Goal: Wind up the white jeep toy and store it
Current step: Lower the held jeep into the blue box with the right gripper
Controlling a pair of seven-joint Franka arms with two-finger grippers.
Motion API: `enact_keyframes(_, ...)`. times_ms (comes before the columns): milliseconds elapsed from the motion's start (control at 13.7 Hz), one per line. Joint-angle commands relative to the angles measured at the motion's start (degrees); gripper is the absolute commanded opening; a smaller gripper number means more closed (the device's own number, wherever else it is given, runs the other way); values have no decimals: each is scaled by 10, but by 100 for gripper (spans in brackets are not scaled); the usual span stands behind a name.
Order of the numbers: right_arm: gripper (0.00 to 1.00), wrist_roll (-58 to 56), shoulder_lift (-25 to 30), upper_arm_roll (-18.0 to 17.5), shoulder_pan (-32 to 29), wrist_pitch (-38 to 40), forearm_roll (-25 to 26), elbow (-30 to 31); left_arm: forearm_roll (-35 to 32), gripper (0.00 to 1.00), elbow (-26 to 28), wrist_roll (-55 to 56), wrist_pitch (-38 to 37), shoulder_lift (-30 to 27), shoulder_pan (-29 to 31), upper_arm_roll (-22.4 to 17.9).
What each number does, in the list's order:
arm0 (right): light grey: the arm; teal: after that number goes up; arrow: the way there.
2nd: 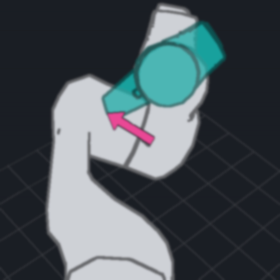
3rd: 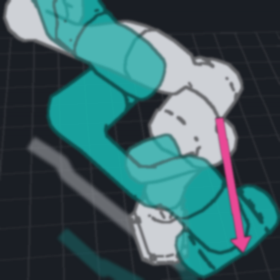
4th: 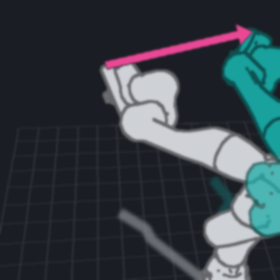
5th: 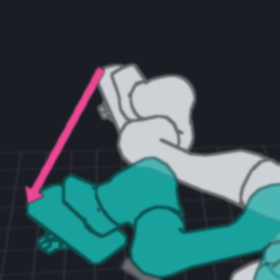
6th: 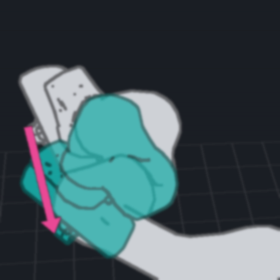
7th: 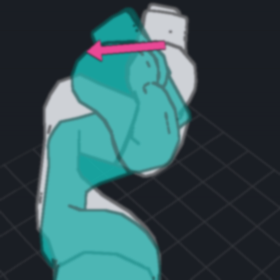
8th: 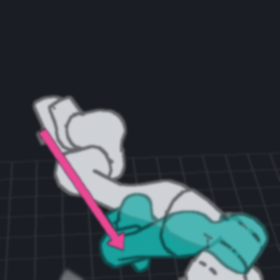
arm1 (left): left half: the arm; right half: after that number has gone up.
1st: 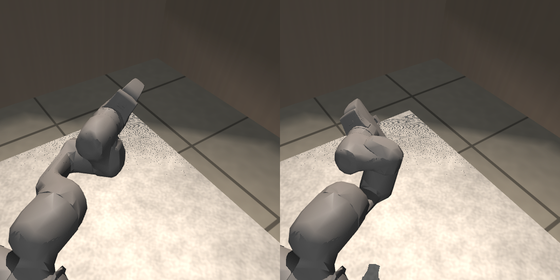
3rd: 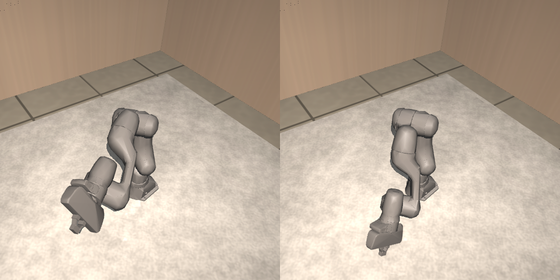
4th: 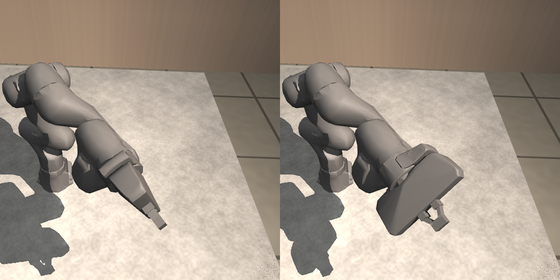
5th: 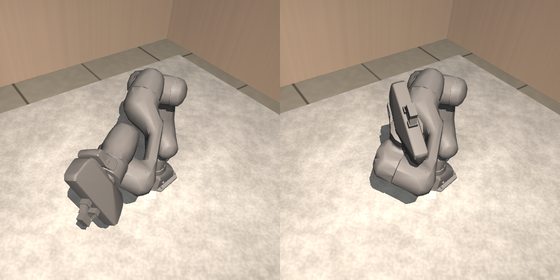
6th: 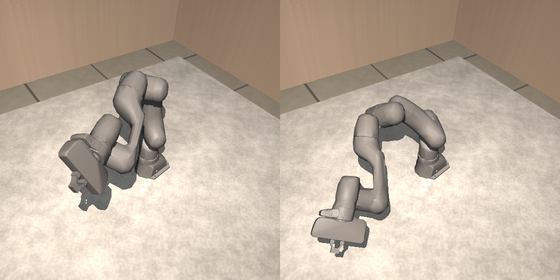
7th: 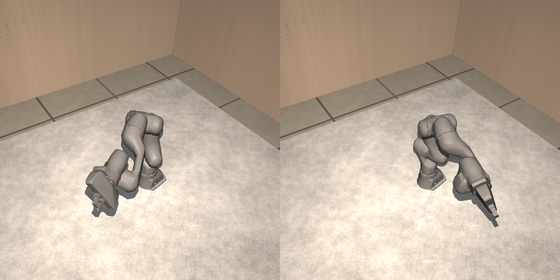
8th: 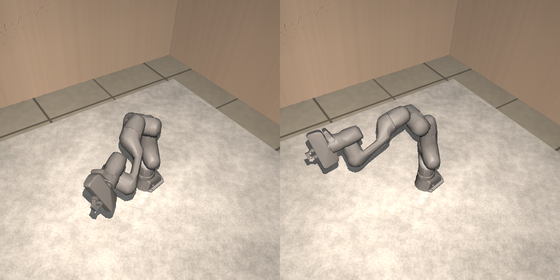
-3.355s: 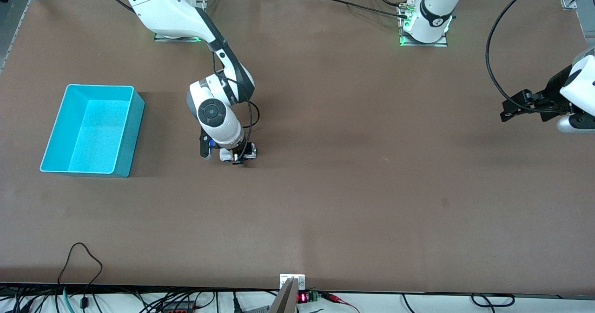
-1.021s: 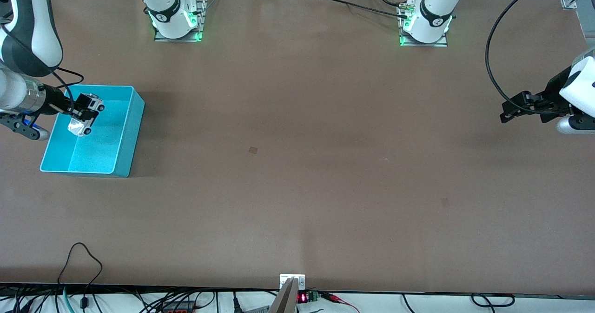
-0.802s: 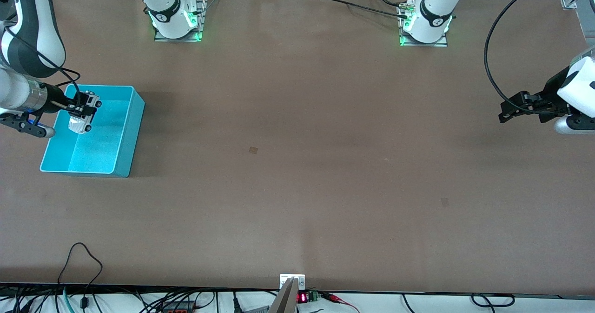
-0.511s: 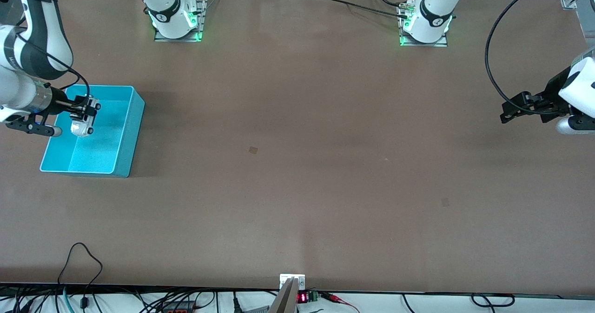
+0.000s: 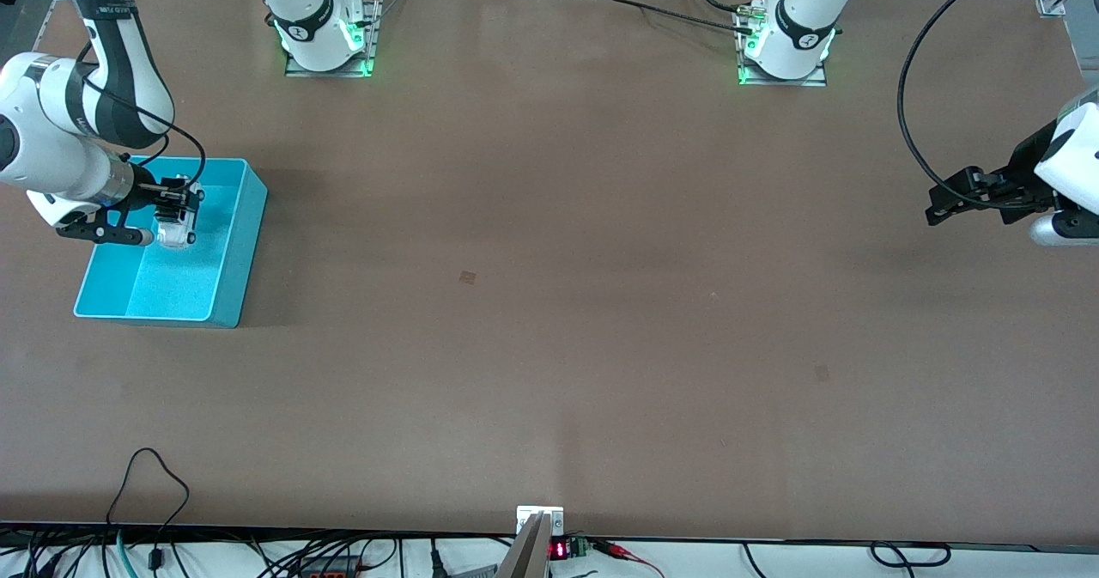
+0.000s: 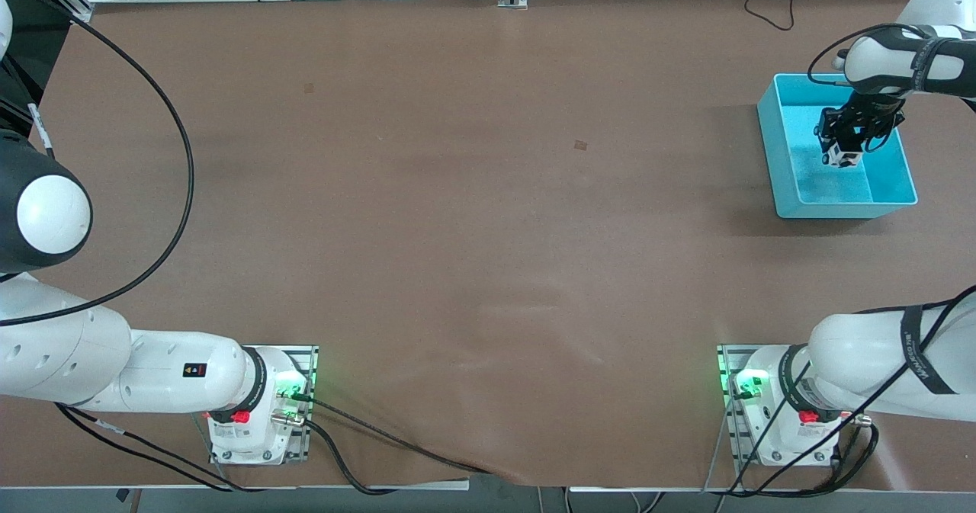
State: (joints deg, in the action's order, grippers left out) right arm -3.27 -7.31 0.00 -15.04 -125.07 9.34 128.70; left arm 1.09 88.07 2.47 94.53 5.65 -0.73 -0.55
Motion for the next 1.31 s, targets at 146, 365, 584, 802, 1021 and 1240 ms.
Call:
enact_keyframes(146, 5, -17, -31, -11, -32, -49, 9, 2, 1, 100, -4, -4, -11, -5, -8, -9)
enact_keyframes(365, 5, -17, -46, -11, -33, -69, 9, 1, 1, 100, -5, -4, -11, -7, -8, -9)
enact_keyframes(584, 5, -17, -57, -11, -33, -69, 9, 1, 1, 100, -4, -4, -12, -10, -8, -9)
enact_keyframes(802, 6, -20, -78, -11, -33, -92, 11, 1, 1, 100, -4, -3, -13, -10, -8, -9)
enact_keyframes(1021, 6, -20, -94, -11, -34, -116, 11, 1, 1, 100, -4, -3, -18, -11, -8, -9)
enact_keyframes(1240, 10, -20, -110, -11, -34, -138, 11, 1, 1, 100, -4, -3, -18, -11, -8, -9)
